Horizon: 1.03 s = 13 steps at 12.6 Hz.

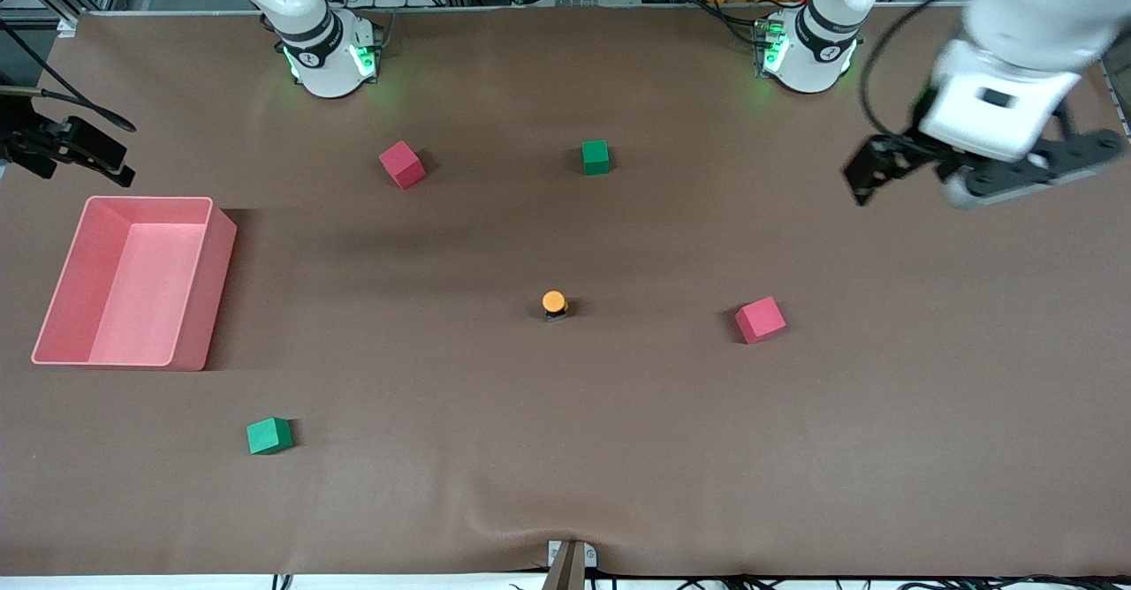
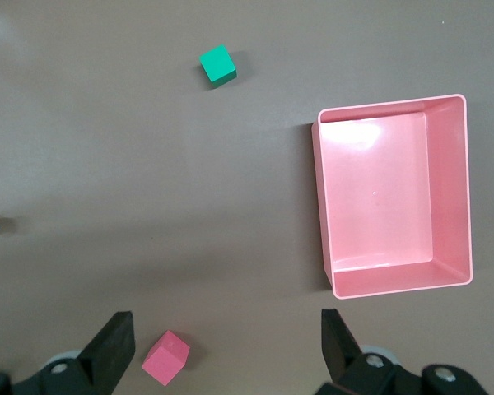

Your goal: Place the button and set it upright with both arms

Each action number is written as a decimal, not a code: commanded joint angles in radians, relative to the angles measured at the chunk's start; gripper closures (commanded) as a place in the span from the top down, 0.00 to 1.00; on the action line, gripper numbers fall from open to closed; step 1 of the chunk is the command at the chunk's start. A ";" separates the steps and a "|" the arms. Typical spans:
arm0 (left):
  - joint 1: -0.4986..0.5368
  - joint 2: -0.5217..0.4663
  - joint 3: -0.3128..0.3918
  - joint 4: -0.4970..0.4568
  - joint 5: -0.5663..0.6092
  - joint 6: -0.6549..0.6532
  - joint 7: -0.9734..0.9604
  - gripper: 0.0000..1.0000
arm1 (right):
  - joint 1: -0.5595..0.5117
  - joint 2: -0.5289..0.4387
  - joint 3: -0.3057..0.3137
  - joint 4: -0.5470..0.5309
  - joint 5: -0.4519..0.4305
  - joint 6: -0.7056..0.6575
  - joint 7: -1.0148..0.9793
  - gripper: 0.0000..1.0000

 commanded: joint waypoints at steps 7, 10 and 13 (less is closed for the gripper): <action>0.269 -0.209 -0.020 -0.264 -0.076 0.035 0.374 1.00 | -0.017 0.040 0.009 0.068 0.018 -0.014 -0.008 1.00; 0.294 -0.292 -0.020 -0.366 -0.104 0.034 0.377 1.00 | -0.020 0.047 0.009 0.071 0.018 -0.014 -0.011 1.00; 0.281 -0.288 -0.022 -0.361 -0.104 0.021 0.385 1.00 | -0.017 0.047 0.009 0.070 0.019 -0.014 -0.009 1.00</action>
